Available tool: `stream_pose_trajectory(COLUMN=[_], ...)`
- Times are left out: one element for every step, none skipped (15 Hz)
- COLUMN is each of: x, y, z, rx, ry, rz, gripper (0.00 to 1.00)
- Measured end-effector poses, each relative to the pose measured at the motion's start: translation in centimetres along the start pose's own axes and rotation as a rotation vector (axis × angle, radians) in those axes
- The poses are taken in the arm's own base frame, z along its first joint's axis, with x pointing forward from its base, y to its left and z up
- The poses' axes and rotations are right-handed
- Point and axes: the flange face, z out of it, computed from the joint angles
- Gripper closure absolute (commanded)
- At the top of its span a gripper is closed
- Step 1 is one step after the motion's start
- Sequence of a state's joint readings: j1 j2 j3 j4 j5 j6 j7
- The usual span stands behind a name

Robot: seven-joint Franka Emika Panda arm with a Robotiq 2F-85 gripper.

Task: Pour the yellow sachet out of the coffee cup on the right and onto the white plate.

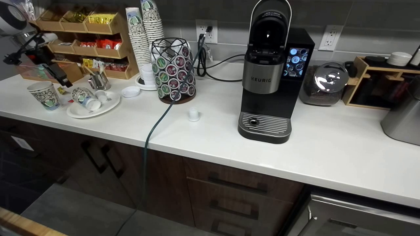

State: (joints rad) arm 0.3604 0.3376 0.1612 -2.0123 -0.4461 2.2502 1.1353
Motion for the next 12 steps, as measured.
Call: stream_pose_trajectory(x=[0.2, 0.4, 0.7, 1.1, 1.5, 1.9, 2.2, 2.5, 2.8, 2.9, 3.1, 3.2], y=[-0.6, -1.0, -1.4, -1.7, -1.8, -1.8, -1.7, -1.6, -1.6, -1.6, -1.7, -1.8], z=[0.6, 1.1, 1.7, 2.2, 2.6, 3.0, 3.4, 3.7, 4.0, 4.2, 4.4, 4.5], rx=[-0.007, -0.015, -0.023, -0.036, -0.055, -0.081, -0.109, -0.138, -0.164, -0.184, -0.200, -0.212], ry=[0.004, 0.006, 0.008, 0.006, 0.001, -0.006, -0.014, -0.023, -0.032, -0.038, -0.044, -0.047], rz=[0.017, 0.034, 0.050, 0.067, 0.081, 0.092, 0.099, 0.104, 0.108, 0.110, 0.112, 0.113], gripper=[0.00, 0.00, 0.00, 0.06, 0.26, 0.32, 0.42, 0.50, 0.58, 0.65, 0.74, 0.81])
